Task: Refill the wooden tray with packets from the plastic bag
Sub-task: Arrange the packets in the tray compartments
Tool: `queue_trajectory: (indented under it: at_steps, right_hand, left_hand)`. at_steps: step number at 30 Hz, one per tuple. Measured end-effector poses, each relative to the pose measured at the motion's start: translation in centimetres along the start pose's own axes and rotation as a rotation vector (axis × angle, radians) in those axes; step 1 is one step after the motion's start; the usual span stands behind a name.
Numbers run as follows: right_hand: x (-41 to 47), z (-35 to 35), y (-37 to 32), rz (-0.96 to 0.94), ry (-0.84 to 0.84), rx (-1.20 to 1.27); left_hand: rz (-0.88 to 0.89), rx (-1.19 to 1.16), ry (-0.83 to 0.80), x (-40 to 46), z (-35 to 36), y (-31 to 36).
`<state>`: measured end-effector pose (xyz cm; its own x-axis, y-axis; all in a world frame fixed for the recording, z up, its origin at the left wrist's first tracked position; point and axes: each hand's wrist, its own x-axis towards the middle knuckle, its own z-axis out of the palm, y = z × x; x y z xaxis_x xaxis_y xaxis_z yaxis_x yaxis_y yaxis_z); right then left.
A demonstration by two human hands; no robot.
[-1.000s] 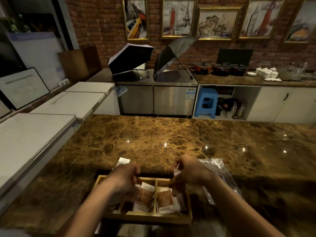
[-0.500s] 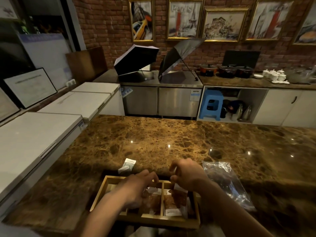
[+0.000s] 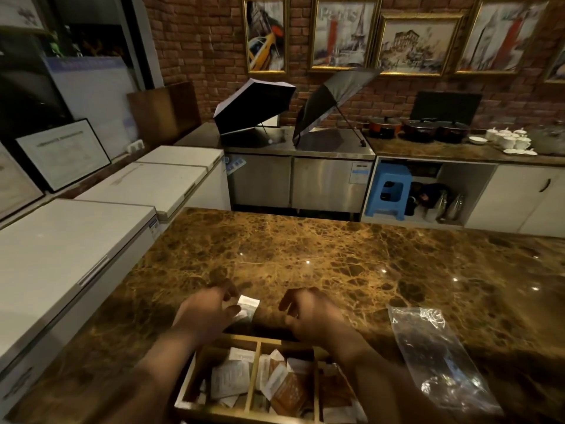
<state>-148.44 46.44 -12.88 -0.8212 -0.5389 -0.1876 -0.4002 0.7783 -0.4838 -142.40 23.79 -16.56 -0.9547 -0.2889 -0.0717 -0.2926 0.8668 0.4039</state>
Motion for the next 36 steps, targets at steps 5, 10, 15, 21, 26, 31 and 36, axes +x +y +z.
queue_trajectory:
  at_steps: [5, 10, 15, 21, 26, 31, 36]
  right_hand:
    - [2.7, 2.5, -2.2, 0.076, -0.006, 0.069]
    - [5.3, 5.2, -3.5, 0.157, -0.059, 0.021]
    - [6.9, 6.9, -4.9, 0.165, -0.072, -0.058]
    - [7.8, 8.1, -5.3, 0.203, 0.012, -0.099]
    - [7.8, 8.4, -5.4, 0.224, 0.043, -0.098]
    - [7.6, 7.6, -5.1, 0.233, 0.016, 0.002]
    - [6.7, 5.5, -3.8, 0.236, 0.081, 0.077]
  left_hand:
    - [0.085, 0.038, -0.12, 4.0, 0.3, -1.9]
    - [0.246, 0.162, -0.22, 6.7, 1.8, -2.1]
    - [0.305, 0.288, -0.272, 7.8, 3.0, -2.5]
    - [0.316, 0.236, -0.201, 8.1, 3.5, -3.0]
    - [0.196, 0.013, -0.169, 7.6, 3.0, -3.0]
    - [0.07, -0.177, -0.117, 6.8, 1.8, -2.3]
    - [-0.009, -0.262, 0.011, 6.0, 0.2, -0.8]
